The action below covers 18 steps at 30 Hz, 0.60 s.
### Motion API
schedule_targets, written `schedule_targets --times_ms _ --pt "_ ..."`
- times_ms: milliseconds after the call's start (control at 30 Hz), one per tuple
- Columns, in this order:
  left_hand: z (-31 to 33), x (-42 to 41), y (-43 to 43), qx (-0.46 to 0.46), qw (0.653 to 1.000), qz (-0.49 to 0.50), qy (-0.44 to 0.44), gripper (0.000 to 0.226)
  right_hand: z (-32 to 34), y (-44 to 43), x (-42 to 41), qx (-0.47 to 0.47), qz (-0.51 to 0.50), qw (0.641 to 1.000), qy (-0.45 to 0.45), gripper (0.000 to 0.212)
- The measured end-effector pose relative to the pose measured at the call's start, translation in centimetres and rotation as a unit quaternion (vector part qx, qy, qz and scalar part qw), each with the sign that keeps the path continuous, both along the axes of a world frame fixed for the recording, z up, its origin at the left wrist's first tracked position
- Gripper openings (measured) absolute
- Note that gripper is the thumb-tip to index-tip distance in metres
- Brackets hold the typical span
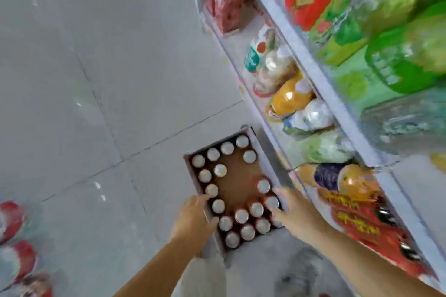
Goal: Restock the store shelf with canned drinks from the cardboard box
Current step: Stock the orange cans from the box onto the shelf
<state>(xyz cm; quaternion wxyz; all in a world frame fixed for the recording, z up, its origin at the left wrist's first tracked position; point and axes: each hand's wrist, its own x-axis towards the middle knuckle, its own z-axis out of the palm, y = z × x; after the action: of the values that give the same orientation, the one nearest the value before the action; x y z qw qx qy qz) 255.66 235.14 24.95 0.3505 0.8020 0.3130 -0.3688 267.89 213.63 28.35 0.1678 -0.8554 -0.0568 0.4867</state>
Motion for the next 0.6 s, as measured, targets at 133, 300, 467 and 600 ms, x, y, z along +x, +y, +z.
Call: schedule_targets --times_ms 133,300,467,600 --pt "-12.5 0.5 -0.3 -0.026 0.999 0.042 -0.006 0.063 -12.9 2.6 1.0 0.017 -0.058 0.998 0.009 0.058" --pt "-24.3 2.7 -1.2 0.033 0.996 0.013 -0.078 0.074 -26.0 3.8 2.8 0.008 -0.018 0.996 -0.091 0.078" --pt "-29.8 5.2 -1.5 0.171 0.974 -0.110 -0.096 0.079 -32.8 4.9 4.6 0.027 0.050 0.982 -0.177 0.087" --pt "-32.4 5.9 -2.0 0.212 0.963 -0.142 -0.082 0.082 -36.0 5.4 4.5 0.024 0.045 0.974 -0.220 0.095"
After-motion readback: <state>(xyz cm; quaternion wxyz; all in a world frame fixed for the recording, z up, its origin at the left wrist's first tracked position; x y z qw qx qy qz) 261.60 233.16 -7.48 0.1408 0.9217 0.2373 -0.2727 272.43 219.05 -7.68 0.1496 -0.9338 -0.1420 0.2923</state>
